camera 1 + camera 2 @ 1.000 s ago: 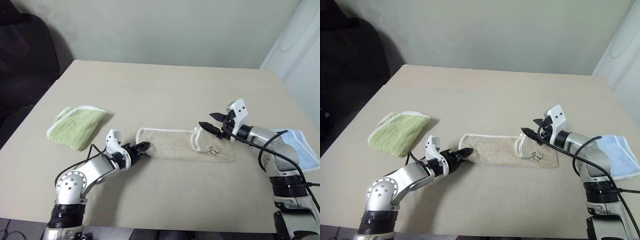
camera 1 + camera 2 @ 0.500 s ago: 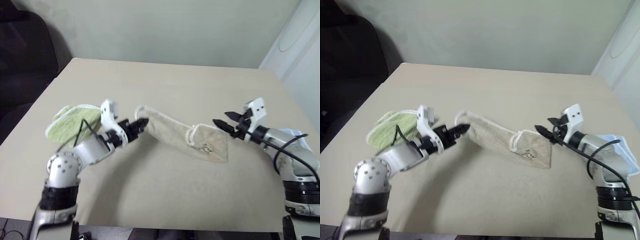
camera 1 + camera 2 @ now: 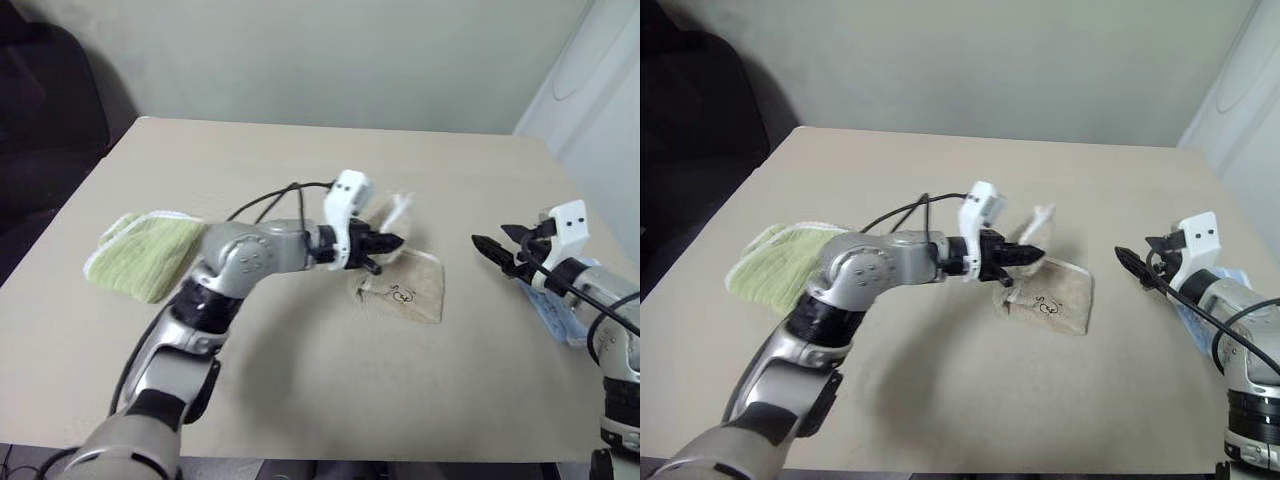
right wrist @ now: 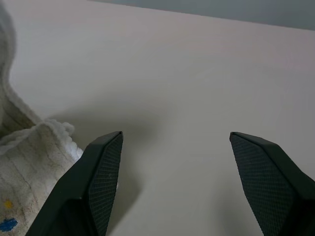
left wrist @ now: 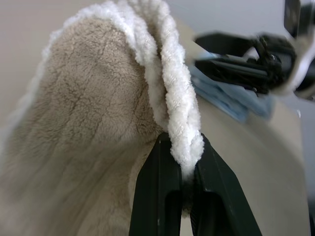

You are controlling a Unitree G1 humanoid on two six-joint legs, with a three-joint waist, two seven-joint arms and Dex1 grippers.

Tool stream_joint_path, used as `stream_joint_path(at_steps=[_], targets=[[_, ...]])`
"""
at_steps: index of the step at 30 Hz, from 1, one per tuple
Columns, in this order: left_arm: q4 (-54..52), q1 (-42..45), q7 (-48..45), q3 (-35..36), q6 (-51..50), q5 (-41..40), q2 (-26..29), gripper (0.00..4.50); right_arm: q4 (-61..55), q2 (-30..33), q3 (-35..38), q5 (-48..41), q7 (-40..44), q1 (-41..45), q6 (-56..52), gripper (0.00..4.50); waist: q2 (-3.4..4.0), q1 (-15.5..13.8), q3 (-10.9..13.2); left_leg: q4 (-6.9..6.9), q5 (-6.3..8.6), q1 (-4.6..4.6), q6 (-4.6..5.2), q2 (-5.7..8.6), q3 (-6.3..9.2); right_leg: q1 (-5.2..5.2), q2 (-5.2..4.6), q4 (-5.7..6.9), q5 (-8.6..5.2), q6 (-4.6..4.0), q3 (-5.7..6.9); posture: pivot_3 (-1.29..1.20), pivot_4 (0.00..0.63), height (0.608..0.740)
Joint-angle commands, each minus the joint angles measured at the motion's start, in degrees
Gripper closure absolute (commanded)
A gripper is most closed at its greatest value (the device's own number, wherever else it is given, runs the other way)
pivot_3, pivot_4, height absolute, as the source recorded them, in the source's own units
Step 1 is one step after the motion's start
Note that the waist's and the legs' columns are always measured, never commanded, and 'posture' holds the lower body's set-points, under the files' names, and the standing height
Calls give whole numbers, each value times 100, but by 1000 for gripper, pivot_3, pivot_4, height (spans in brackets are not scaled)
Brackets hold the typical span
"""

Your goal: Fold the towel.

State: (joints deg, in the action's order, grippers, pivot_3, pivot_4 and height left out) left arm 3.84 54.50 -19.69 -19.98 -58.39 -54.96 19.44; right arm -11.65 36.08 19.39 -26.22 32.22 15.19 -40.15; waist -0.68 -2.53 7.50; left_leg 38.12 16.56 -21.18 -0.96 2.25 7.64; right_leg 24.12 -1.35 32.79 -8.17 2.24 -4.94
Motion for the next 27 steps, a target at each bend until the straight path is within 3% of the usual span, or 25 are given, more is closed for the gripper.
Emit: stream_joint_path(at_steps=[1,8,11,16,20,27], targets=[[344,342,-599,-263,168,661,-404,4482,-463,-79,230,-175,-225,-104,-59,837,-2,5,1,2,1,-1,2,1,0,-3,-2,-1,0,14,-2,0,150,740],[470,284,-1536,-1186,220,1894,-630,4482,-849,-198,317,-310,-473,-340,-170,837,-2,28,4,5,-8,-1,44,-4,-5,-3,-3,2,0,65,-5,0,150,740],[495,219,-1737,-1195,190,2173,-654,4482,-885,-217,314,-331,-522,-362,-185,837,-1,27,5,4,-8,1,49,-5,-3,-3,-2,1,-1,70,-4,0,150,740],[435,116,-1988,-1186,195,2596,-634,2842,-858,-227,227,-352,-530,-318,-190,837,-1,27,5,6,-8,-1,48,-3,-2,-3,-3,-1,-4,74,-8,0,150,740],[369,35,-2045,-416,-230,2203,-885,1448,-799,-187,165,-365,-488,-227,-204,837,-1,21,5,8,-8,-4,47,-2,-1,-3,-4,0,-7,79,-10,0,150,740],[122,138,-1960,1435,-1140,1223,-847,1448,-783,-26,199,-426,-381,-171,-273,837,0,23,4,11,-16,-12,52,-4,-1,0,-3,3,8,103,-9,0,150,740]])
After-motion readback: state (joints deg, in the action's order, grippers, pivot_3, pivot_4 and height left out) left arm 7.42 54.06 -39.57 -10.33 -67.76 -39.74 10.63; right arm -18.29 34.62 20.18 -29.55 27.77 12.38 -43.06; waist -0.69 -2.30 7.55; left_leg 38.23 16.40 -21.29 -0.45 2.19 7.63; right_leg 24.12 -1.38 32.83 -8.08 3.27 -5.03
